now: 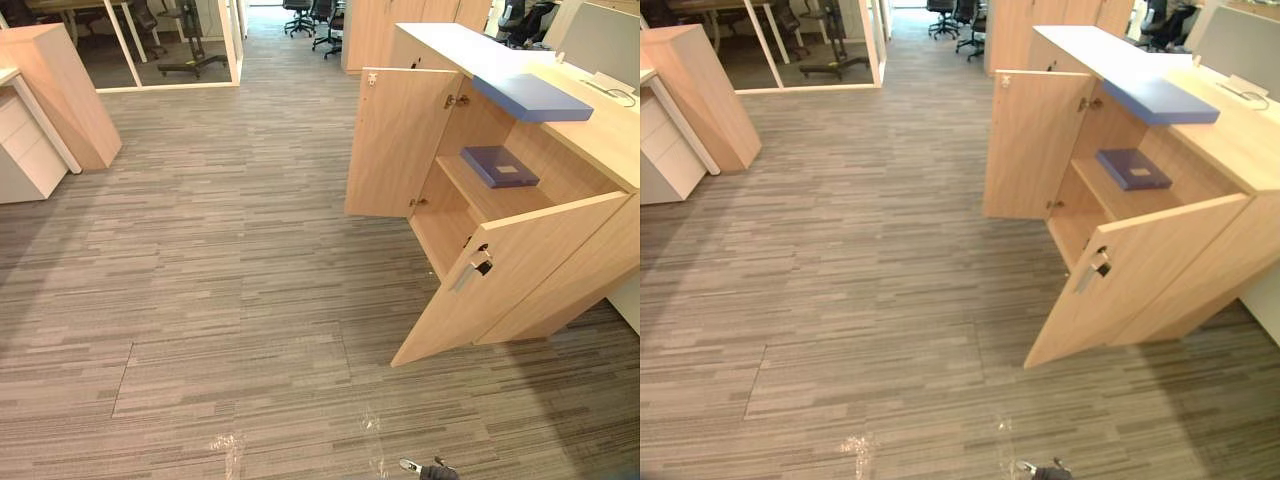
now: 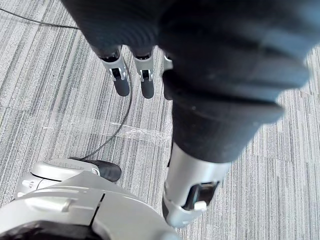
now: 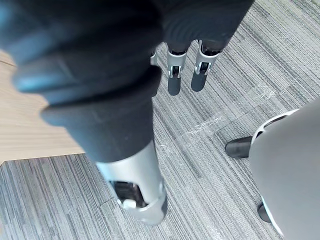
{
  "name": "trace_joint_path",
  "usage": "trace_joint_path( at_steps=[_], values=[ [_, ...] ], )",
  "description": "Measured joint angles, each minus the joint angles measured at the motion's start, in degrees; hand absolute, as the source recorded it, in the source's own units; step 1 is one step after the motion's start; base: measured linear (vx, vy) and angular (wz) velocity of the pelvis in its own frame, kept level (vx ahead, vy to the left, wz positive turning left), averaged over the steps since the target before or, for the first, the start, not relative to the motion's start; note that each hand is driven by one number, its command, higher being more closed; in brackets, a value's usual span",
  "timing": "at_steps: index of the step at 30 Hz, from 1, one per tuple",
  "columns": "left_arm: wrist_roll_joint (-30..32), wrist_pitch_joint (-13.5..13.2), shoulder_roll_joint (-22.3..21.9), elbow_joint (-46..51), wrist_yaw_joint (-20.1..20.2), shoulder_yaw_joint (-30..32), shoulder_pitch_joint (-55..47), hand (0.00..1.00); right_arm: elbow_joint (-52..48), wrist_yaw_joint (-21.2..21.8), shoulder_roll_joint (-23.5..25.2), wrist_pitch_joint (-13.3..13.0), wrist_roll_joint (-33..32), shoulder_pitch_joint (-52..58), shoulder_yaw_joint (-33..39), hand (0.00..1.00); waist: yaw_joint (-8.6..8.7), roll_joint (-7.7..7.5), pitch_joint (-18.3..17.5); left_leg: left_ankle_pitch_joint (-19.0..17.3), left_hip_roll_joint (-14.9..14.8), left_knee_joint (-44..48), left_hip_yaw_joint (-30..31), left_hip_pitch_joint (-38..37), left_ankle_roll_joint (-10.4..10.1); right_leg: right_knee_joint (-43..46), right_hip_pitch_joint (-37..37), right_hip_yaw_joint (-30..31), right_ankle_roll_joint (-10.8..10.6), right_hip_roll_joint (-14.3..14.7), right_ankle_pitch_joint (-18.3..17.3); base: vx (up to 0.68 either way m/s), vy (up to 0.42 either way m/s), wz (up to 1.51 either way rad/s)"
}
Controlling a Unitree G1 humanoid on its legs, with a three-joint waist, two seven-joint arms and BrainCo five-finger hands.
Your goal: Walk over to the cabinet, pick up the folder, carry it to the office cabinet, place the folder inside the office cabinet, then close the office cabinet door
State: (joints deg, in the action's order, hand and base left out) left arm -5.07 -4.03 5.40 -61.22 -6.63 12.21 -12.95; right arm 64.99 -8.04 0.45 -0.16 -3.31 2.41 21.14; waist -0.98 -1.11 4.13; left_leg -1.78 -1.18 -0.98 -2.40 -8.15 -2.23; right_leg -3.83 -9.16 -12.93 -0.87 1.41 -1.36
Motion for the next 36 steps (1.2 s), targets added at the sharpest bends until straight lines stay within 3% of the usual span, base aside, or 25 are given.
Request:
trace_joint_path(
  at_steps=[36],
  values=[
    [0.1,0.0,0.1,0.0,0.1,0.0,0.1,0.0,0.0,0.0,0.1,0.0,0.0,-0.1,0.1,0.0,0.06,-0.18,0.1,0.1,0.7,-0.1,0.2,0.0,0.1,0.2,0.0,-1.1,0.0,-0.7,0.0,0.0,0.0,0.0]
  ],
)
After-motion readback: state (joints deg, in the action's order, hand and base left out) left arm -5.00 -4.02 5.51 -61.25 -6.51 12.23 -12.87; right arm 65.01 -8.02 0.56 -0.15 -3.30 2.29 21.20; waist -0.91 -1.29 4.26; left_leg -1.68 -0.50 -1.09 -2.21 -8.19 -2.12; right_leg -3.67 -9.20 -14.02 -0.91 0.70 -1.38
